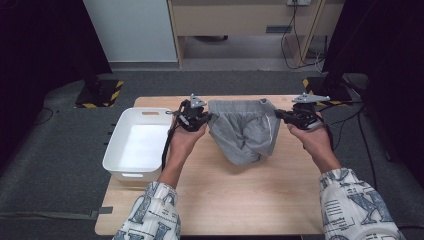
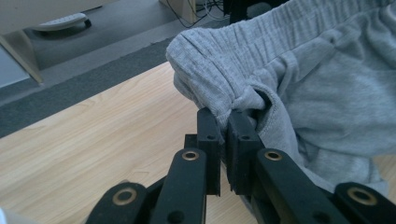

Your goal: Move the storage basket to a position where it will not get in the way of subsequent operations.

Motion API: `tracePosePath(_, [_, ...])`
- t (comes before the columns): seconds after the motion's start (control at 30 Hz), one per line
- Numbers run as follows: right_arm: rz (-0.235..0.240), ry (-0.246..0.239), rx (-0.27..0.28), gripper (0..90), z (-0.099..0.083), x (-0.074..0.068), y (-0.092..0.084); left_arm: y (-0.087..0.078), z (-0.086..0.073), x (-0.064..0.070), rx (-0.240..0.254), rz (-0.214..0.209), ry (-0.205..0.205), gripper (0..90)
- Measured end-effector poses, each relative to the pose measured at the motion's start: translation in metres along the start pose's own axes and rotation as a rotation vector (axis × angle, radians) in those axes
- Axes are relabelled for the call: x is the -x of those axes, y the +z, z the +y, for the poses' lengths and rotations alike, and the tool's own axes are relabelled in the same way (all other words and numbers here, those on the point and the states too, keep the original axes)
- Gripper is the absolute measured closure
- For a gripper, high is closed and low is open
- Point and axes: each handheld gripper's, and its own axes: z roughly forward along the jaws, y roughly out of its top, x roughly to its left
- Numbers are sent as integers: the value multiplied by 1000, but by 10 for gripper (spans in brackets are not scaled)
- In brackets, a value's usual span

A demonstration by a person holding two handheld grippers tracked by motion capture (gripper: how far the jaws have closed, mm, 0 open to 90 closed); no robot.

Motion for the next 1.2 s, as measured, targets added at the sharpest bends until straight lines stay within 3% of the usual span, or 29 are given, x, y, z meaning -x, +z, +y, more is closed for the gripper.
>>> tracePosePath(0.4, [-17, 28, -23, 897, -13, 14, 8, 8, -6, -4, -11, 5, -12, 850])
tracePosePath(1.2, [-17, 37, -41, 897, -29, 17, 9, 13, -25, -5, -34, 1, -27, 851])
